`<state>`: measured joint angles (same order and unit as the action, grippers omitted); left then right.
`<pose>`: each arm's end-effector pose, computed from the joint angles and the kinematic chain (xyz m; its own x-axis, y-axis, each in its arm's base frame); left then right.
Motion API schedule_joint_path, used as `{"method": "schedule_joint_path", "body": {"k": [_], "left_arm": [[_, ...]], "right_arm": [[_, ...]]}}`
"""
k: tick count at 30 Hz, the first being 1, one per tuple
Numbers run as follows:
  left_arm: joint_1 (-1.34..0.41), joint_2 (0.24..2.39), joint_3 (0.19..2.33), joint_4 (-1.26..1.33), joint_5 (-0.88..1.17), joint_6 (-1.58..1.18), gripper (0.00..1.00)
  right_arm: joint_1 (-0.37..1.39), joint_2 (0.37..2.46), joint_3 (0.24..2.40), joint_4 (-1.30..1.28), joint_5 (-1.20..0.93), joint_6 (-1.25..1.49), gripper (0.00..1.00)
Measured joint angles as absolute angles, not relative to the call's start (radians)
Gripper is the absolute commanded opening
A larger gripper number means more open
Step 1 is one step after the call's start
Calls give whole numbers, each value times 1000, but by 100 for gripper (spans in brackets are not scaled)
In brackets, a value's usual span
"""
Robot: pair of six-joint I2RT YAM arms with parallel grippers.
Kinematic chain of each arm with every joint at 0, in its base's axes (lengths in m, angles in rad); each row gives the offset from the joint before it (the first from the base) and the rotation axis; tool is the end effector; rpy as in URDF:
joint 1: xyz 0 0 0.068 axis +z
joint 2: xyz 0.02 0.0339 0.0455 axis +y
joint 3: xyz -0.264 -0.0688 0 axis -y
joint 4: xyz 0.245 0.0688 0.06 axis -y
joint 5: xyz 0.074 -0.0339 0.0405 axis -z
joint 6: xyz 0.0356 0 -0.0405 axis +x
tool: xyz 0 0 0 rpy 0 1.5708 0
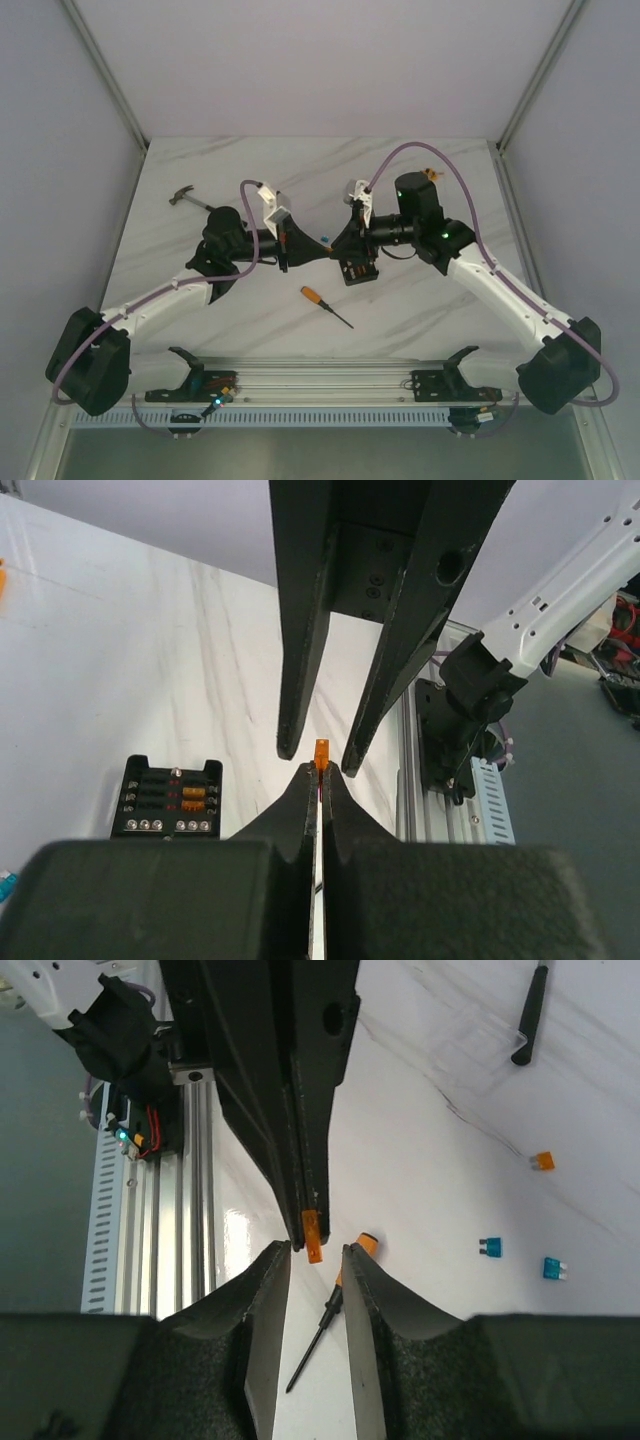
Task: Snap on the fuse box
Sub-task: Pick up the fuse from the center of the board.
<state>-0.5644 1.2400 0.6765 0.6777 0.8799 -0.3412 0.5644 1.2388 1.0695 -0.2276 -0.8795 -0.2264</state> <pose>0.2130 -0.1673 0.2941 -0.2398 -0.1006 -0.9656 0.9630 0.1010 -0.2497 0.2175 0.1701 0.3436 -0.1070 -0.2371 -0.9656 -0.9906 0.1081 0.0832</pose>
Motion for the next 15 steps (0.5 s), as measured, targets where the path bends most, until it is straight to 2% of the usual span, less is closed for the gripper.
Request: {"method": "schedule_joint_path", "body": {"k": [5, 11, 15], "left_arm": [[-567, 1243, 680, 670, 901, -334, 0], [-571, 1244, 682, 650, 928, -321, 0], [-573, 1244, 682, 650, 944, -319, 0]], "right_arm": [[564, 1233, 1073, -240, -915, -251, 25], [564, 1230, 1073, -250, -947, -272, 11], [564, 1229, 1073, -260, -960, -281, 10]]}}
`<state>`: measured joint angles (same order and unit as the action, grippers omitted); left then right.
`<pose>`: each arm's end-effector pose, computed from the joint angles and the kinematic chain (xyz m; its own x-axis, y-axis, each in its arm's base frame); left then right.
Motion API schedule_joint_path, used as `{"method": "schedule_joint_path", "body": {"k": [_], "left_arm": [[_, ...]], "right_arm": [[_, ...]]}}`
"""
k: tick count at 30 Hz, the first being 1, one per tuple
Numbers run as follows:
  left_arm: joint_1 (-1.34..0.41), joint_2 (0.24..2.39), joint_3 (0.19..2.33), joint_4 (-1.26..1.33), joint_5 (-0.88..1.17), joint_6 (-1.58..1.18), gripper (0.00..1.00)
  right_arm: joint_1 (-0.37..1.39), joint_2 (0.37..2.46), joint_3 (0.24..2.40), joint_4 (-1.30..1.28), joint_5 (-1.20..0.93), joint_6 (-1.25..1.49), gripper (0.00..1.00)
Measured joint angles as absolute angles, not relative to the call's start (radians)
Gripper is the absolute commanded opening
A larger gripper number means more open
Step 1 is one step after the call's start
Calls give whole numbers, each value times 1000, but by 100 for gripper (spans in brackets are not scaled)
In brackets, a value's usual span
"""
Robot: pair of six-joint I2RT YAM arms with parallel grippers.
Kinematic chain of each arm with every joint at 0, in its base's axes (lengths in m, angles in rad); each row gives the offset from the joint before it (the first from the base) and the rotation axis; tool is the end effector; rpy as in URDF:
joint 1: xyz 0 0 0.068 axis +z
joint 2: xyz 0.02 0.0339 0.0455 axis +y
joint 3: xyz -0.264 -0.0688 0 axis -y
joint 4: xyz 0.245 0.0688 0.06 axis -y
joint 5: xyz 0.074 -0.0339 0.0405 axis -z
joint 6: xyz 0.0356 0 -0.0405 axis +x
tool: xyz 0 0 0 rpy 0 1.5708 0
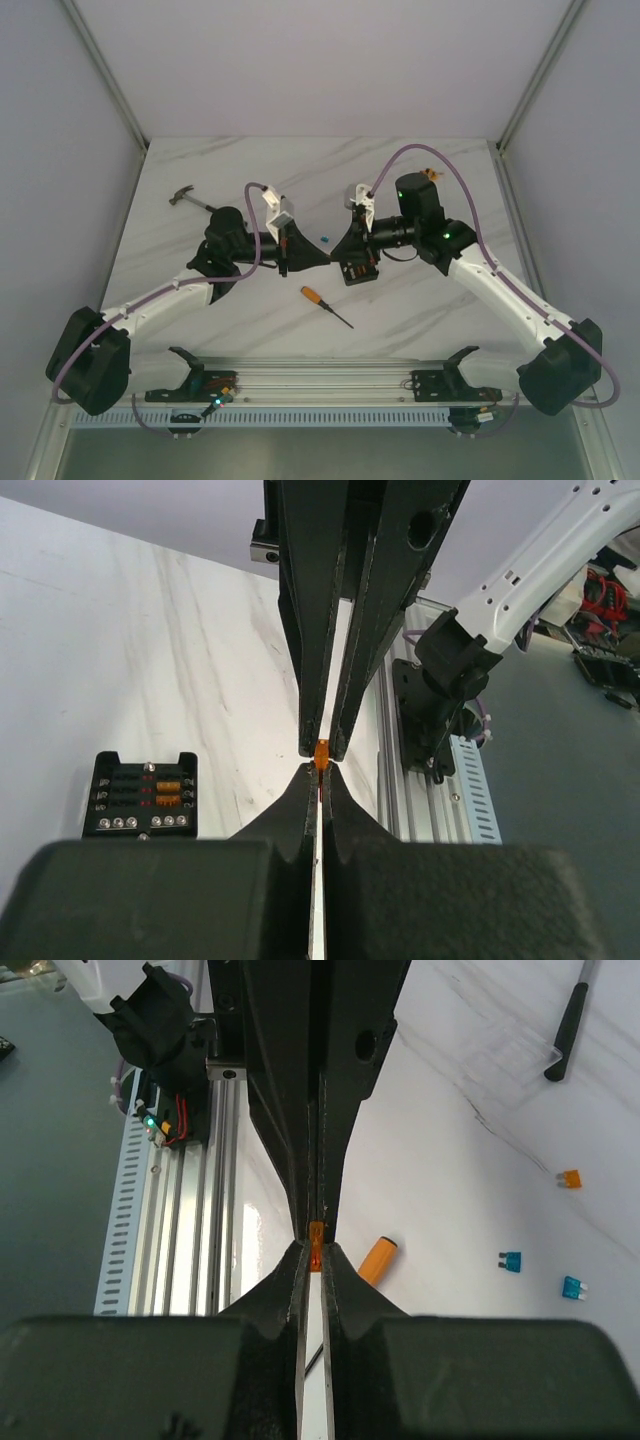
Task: Snap on the fuse box
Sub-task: Pick up the fuse from the center of the board.
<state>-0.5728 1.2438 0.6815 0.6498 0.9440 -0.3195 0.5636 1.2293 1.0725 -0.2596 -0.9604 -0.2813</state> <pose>0.2104 -0.1700 0.2919 -0.2431 -0.0624 -0.9680 0.9686 0.0380 -0.2457 0.2121 0.1685 0.3451 -0.0676 -0.2310 -0.9706 -0.9977 0.0209 0.0645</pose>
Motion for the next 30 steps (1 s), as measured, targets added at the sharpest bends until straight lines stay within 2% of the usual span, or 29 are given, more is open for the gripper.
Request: {"method": "schedule_joint_path", "body": {"k": [14, 16, 19, 23, 26, 28, 30], "left_arm": [[-591, 1245, 682, 650, 976, -320, 0], [-594, 1250, 683, 651, 978, -320, 0], [-596, 1263, 685, 657, 983, -327, 0], [-596, 1283, 687, 674, 988, -340, 0], [-596, 1291, 687, 676, 971, -341, 15], [-597, 1295, 687, 669, 940, -335, 32], [-597, 1298, 686, 660, 905, -327, 37]], "right_arm": [[558, 1229, 1074, -302, -1025, -324, 12], [558, 1229, 1074, -309, -1026, -328, 10], [557, 1229, 1075, -324, -1024, -335, 1], [555, 1229, 1075, -336, -1009, -338, 0], [556, 1229, 1075, -339, -970, -329, 0], [559, 1229, 1075, -337, -922, -310, 0], [565, 1229, 1075, -332, -855, -280, 0]]}}
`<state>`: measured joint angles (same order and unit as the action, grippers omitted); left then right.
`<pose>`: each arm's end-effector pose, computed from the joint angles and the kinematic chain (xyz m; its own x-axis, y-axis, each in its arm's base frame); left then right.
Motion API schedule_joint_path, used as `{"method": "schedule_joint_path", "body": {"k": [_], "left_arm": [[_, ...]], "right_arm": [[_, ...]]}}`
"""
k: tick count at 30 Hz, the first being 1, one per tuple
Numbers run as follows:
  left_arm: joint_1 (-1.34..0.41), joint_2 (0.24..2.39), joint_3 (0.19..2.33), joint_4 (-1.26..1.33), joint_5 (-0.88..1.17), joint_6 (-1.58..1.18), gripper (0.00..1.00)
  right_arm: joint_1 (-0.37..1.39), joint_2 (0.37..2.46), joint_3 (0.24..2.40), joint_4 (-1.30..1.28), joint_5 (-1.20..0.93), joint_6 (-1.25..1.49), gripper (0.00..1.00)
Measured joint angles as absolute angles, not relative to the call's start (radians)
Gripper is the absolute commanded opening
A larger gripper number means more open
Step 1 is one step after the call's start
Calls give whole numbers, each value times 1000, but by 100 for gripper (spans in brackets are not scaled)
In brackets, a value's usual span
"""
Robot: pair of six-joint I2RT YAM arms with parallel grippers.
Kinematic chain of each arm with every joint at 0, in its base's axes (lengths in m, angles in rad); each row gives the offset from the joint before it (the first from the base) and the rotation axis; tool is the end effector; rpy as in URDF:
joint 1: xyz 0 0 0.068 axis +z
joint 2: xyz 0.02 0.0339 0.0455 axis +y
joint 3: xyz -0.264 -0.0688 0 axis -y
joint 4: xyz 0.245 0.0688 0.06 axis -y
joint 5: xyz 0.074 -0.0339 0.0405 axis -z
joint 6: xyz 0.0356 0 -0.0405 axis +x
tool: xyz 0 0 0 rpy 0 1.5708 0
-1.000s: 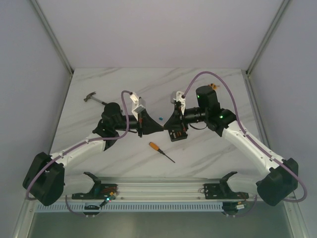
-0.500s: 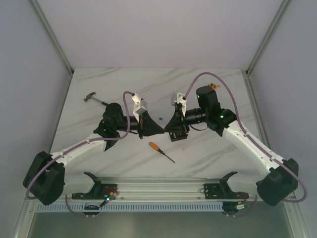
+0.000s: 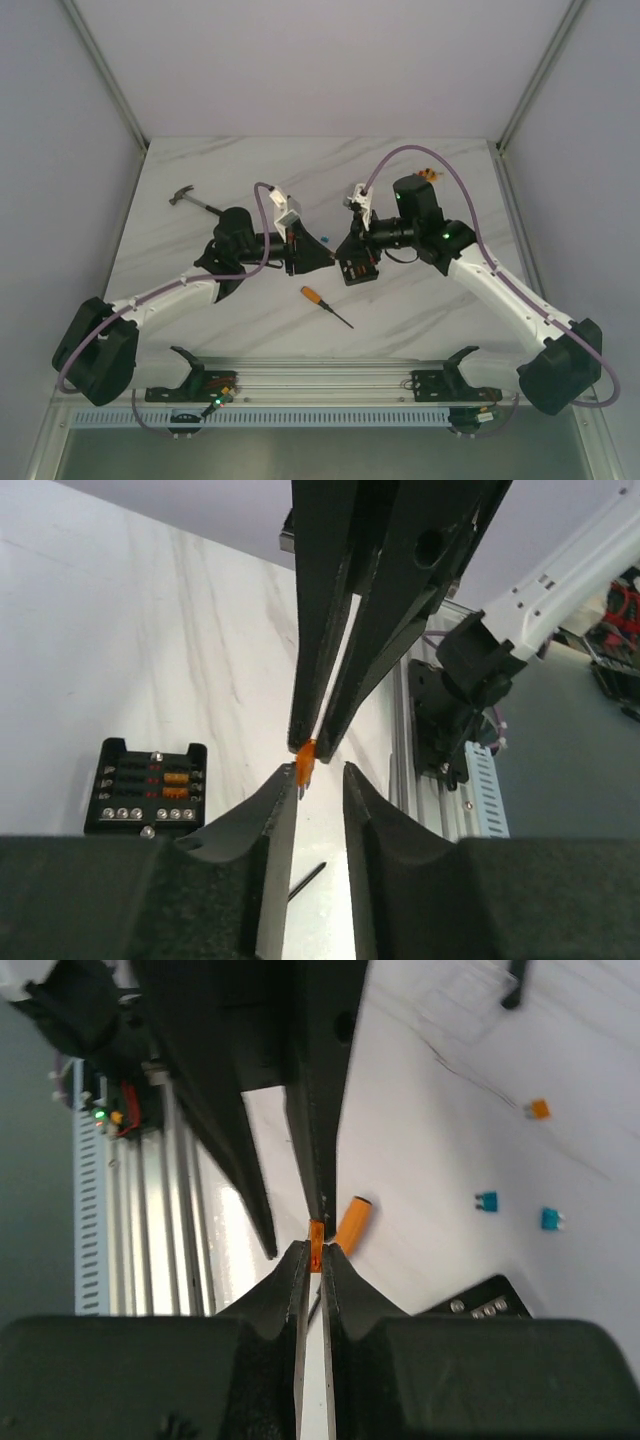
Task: Snap on the fuse box
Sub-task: Pick up the fuse from the center of the board, then install the fuse at the fuse box base.
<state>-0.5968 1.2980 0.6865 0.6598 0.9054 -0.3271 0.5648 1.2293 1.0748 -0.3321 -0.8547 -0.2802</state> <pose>0.2157 -0.1804 0.2808 -0.2825 -0.0479 -0.9581 0.9569 0.0567 -0.2850 0.2128 0.1667 0.3383 -0.1267 -0.2952 -0.9470 -0.9882 0.1207 0.0946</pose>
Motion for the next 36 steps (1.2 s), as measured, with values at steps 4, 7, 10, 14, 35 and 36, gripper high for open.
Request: {"method": "schedule_joint_path", "body": {"k": [4, 7, 10, 14, 35, 36], "left_arm": [[-594, 1298, 665, 678, 815, -332, 48], [-580, 1306, 626, 699, 735, -368, 55], [-568, 1339, 603, 717, 644, -423, 61], [-569, 1396, 598, 725, 529, -514, 66], [-646, 1654, 701, 511, 214, -815, 73], [-647, 1670, 701, 516, 218, -830, 72]], "right_arm": [[571, 1230, 1068, -319, -701, -199, 0], [571, 1225, 1041, -308, -566, -136, 0], [571, 1221, 1005, -308, -421, -68, 0], [588, 1222, 975, -313, -244, 14, 0], [733, 1389, 892, -288, 300, 249, 0], [733, 1394, 886, -284, 305, 251, 0]]}}
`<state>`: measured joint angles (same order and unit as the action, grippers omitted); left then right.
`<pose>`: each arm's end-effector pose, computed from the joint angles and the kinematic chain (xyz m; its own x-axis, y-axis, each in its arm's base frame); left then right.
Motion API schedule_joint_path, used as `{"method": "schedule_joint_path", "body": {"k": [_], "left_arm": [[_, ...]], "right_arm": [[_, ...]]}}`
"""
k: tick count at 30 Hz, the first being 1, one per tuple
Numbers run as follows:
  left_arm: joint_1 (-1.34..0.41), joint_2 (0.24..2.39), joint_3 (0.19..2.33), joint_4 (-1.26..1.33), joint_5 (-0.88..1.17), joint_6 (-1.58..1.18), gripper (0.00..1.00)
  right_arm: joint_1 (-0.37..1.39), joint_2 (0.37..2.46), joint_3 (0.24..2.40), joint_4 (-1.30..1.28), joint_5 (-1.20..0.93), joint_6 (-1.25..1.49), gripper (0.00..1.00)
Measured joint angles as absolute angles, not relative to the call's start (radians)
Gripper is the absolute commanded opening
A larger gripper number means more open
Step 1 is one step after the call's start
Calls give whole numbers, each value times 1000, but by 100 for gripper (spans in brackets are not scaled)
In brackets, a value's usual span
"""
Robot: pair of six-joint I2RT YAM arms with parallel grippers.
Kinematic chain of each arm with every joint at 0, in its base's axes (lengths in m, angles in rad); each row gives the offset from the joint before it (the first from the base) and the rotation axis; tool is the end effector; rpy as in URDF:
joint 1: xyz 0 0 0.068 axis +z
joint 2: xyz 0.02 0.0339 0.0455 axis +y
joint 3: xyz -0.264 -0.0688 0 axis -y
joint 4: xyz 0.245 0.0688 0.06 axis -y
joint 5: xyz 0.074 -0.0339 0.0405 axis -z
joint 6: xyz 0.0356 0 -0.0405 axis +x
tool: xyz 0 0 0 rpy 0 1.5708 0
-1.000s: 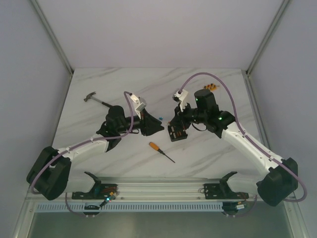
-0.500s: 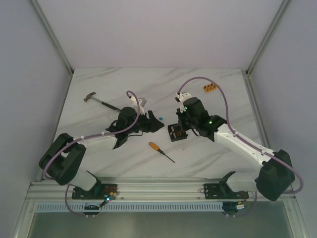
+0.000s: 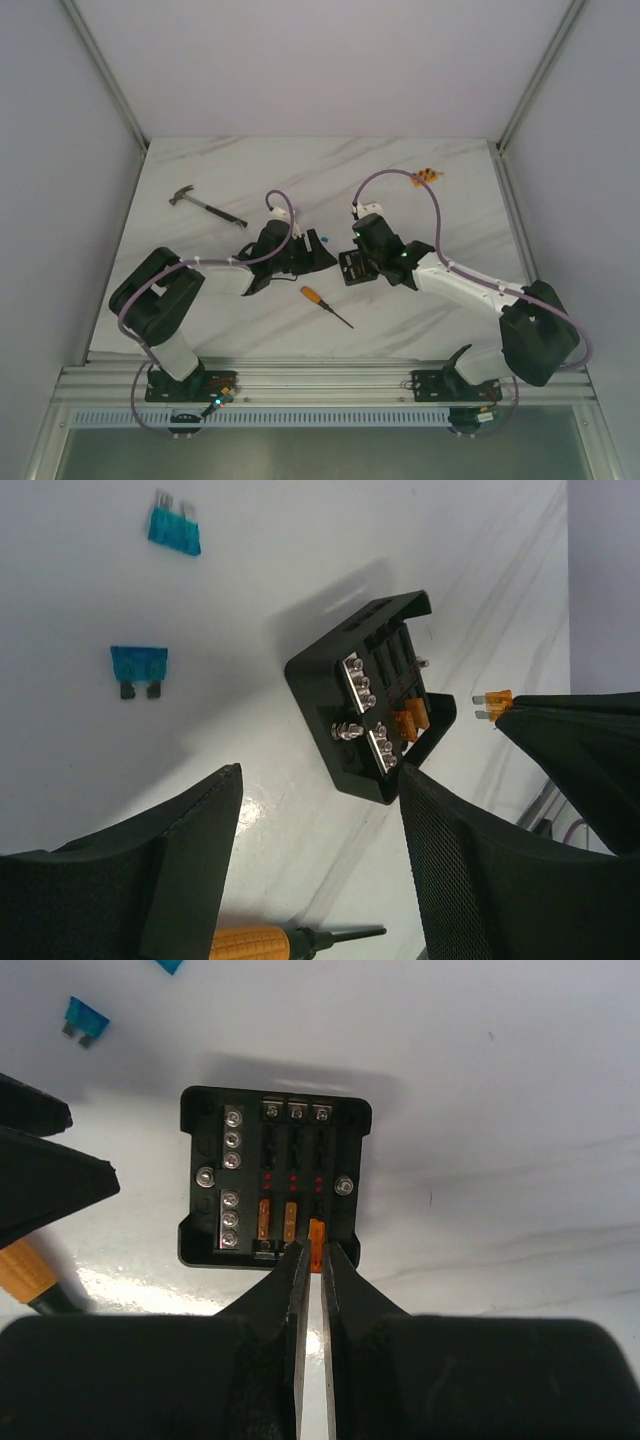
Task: Snap on the fuse box
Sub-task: Install the fuse at the fuse box base.
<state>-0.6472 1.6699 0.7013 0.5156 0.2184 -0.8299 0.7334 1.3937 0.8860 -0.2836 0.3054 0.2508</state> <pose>0.2603 -0.2064 0.1607 -0.7847 -0.3099 -0.5369 0.2446 0.6411 -0.7274 0.2246 0.1879 0.2299 -0.6313 -0.2503 -0.7340 -0.3352 0.9416 -0.0327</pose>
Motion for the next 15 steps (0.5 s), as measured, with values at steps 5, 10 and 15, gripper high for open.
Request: {"method": "schedule_joint_path", "body": {"k": [5, 10, 15], "left_arm": [[-658, 1714, 702, 539, 239, -878, 70], [-670, 1754, 728, 552, 254, -908, 67], [-677, 1790, 747, 556, 265, -934, 63]], "right_arm": [[735, 1412, 863, -251, 326, 260, 0], [736, 1431, 851, -217, 333, 269, 0], [738, 1452, 838, -202, 343, 273, 0]]}}
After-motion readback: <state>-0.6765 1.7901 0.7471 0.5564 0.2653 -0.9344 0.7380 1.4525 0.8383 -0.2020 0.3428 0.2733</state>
